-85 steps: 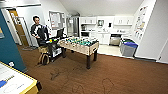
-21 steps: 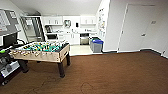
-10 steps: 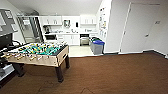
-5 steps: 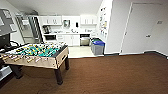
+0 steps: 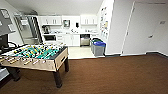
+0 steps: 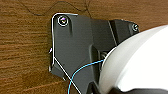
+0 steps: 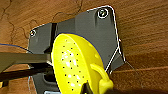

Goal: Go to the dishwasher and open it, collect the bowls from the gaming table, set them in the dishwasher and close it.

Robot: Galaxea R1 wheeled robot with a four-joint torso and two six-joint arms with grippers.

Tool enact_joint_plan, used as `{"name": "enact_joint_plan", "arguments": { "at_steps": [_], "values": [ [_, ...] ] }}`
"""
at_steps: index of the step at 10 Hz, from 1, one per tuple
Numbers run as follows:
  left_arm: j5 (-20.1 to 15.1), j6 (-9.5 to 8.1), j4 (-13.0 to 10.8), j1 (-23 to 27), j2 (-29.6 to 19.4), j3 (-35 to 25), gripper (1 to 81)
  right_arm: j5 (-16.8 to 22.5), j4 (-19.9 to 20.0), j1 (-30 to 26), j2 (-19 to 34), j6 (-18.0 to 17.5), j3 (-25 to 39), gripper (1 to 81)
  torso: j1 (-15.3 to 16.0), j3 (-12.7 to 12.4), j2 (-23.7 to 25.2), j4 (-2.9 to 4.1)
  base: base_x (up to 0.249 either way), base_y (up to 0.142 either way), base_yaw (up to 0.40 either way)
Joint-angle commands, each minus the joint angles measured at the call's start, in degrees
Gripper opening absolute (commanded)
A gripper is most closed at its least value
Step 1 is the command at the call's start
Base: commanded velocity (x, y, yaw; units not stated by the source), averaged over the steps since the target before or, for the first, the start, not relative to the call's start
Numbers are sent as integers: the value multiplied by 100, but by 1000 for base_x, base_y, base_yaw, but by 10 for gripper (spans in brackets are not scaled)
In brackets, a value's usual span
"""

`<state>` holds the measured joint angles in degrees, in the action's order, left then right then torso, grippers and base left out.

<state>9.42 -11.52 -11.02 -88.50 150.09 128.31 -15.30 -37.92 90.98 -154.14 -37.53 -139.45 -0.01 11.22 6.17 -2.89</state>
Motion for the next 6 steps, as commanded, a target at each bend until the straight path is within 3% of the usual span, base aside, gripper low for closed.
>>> {"name": "enact_joint_plan", "arguments": {
  "at_steps": [1, 6],
  "values": [
    [-195, 45, -84, 206, -154, -77, 10, 159, -92, -224, 170, -8, -11, 10, 1, 0, 0, 0, 168, 0, 0],
    [-195, 45, -84, 206, -146, -77, 10, 159, -92, -216, 170, -8, -46, 10, 1, 0, -2, 0, 168, 0, 0]
  ]
}}
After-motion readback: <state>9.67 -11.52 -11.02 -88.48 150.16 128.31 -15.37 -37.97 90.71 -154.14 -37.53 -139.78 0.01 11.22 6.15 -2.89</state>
